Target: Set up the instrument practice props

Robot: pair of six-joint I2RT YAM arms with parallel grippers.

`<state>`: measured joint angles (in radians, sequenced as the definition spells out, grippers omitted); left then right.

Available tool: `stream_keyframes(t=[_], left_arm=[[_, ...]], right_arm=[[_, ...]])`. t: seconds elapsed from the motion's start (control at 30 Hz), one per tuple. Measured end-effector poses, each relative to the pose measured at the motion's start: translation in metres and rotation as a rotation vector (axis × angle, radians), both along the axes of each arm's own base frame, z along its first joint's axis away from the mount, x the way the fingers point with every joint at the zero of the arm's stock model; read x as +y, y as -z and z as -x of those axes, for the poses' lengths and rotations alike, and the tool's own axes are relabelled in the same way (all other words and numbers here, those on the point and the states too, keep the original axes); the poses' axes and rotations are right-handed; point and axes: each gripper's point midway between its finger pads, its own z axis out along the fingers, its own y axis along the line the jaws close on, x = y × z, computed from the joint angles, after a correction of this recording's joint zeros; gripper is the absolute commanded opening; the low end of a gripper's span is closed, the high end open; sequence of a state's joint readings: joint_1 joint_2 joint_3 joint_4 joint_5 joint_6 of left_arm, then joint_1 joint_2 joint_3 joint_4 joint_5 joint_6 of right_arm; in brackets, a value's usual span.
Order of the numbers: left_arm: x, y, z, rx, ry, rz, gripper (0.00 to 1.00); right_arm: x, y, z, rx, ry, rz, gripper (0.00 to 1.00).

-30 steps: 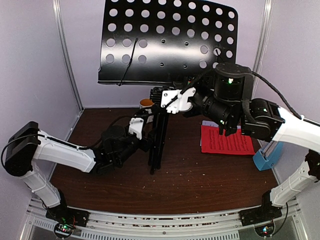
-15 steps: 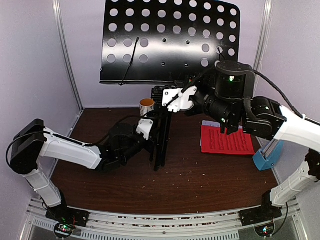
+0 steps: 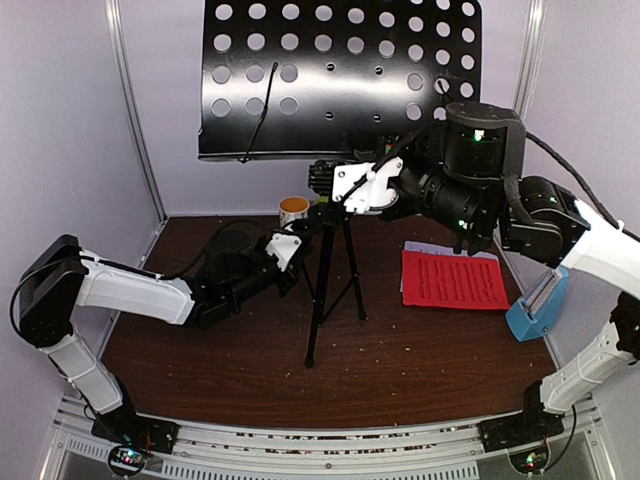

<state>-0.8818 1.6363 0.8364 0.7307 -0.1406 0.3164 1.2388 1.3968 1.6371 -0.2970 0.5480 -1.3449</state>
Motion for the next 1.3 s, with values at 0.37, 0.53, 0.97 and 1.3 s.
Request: stream_keyframes(t=[0.37, 0.53, 0.97, 1.3], left_arm=[[0.001, 0.011, -0.031, -0.071, 0.010, -0.075, 0.07], [0.002, 0.012, -0.036, -0.074, 0.014, -0.069, 0.35], [0.016, 0.058, -0.025, 0.024, 0.015, -0.184, 0.51], [0.018, 0.057, -0.025, 0.018, 0.007, -0.177, 0.49]], right_arm=[[0.000, 0.008, -0.009, 0.010, 0.029, 0.035, 0.00], [0.005, 0.008, -0.016, 0.005, 0.051, 0.030, 0.00], [0.038, 0.013, -0.021, -0.022, 0.011, 0.053, 0.08], [0.046, -0.007, -0.015, -0.052, -0.005, -0.026, 0.46]])
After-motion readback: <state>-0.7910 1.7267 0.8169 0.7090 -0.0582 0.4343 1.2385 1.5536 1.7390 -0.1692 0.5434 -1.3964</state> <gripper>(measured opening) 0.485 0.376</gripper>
